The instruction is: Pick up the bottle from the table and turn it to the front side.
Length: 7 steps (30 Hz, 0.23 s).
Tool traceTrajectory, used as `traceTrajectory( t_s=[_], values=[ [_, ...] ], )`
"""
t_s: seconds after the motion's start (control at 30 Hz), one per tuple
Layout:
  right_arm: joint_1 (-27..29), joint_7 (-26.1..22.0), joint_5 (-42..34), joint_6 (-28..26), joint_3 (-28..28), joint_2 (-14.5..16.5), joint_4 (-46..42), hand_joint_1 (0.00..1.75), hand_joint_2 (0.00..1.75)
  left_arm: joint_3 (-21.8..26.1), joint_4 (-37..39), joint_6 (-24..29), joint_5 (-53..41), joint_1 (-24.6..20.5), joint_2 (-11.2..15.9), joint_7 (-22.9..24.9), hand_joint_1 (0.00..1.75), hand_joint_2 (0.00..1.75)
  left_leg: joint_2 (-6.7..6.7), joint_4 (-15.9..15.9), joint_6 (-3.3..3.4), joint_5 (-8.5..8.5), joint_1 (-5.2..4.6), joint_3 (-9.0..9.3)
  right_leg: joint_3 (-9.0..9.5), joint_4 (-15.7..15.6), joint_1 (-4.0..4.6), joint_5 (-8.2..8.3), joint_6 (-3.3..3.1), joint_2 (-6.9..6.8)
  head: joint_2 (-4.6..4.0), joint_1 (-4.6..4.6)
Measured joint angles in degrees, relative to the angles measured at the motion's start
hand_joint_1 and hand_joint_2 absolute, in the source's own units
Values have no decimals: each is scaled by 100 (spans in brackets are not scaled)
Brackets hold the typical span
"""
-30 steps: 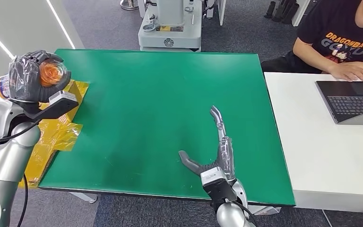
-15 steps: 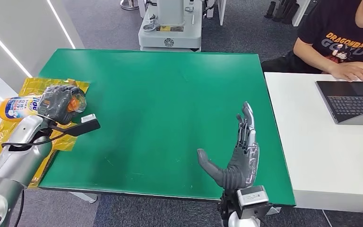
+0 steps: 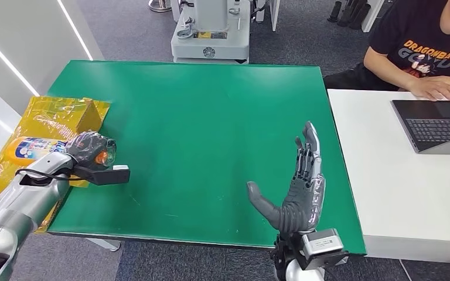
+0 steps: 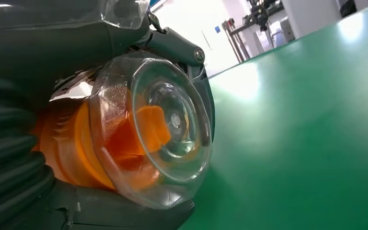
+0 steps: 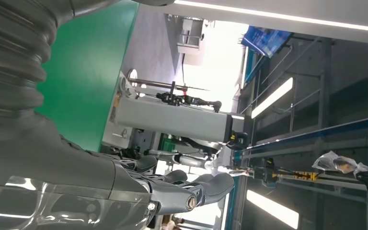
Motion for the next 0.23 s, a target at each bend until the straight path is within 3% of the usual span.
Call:
traceTrajectory(
  t_s=[0.23],
  values=[
    [-12,50,18,-63,79,-14,-83,0,175,-105,225,-74,-18,-1,160,-75,175,175,7,-2,0,0,0,0,-3,0,0,0,0,5,0,0]
  ],
)
